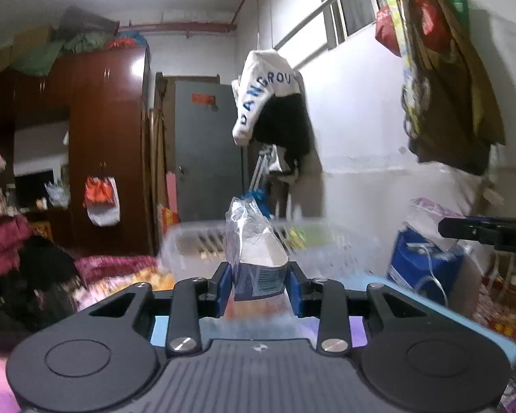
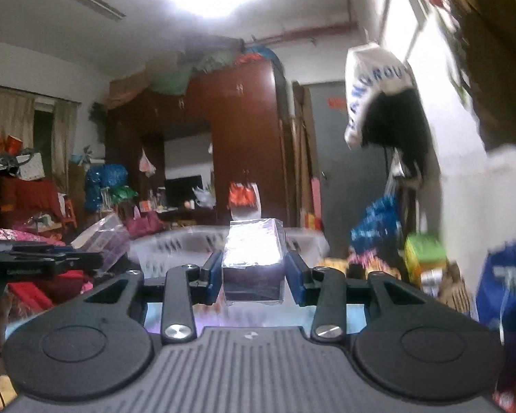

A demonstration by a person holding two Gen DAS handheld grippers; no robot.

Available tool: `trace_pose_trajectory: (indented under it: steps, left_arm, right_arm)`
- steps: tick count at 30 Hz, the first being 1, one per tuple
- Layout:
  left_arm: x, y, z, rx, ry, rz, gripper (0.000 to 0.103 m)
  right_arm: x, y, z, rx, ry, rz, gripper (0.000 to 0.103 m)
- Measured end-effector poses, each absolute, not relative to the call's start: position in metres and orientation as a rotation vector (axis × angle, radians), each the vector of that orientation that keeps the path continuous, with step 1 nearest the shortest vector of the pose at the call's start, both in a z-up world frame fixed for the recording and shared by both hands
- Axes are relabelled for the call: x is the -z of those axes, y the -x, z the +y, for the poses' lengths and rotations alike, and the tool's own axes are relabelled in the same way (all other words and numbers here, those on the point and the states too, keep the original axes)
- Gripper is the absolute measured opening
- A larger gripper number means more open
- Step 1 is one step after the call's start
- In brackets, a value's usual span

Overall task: Organize objects
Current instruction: 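Carry the small purple box into the white basket and open both grippers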

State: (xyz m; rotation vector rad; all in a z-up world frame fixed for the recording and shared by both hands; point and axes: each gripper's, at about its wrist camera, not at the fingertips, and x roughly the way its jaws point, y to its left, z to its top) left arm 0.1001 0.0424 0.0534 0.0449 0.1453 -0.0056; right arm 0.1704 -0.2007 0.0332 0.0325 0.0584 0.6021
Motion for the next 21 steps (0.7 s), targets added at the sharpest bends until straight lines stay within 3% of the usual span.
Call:
trace_pose_trajectory:
  steps: [5, 10, 21]
  left_arm:
    - [-0.093, -0.181, 0.049, -0.012, -0.067, 0.27, 0.038]
    - [-0.084, -0.263, 0.057, -0.012, -0.032, 0.498, 0.038]
    - [-0.067, -0.285, 0.064, -0.028, -0.011, 0.563, 0.038]
  right_arm:
    - [-0.067, -0.23, -0.151, -0.569, 0.024, 0.14, 0.043]
    - [-0.063, -0.305, -0.109, -0.58, 0.021, 0.38, 0.043]
    - [-0.036, -0.324, -0.081, -0.574, 0.084, 0.508, 0.043]
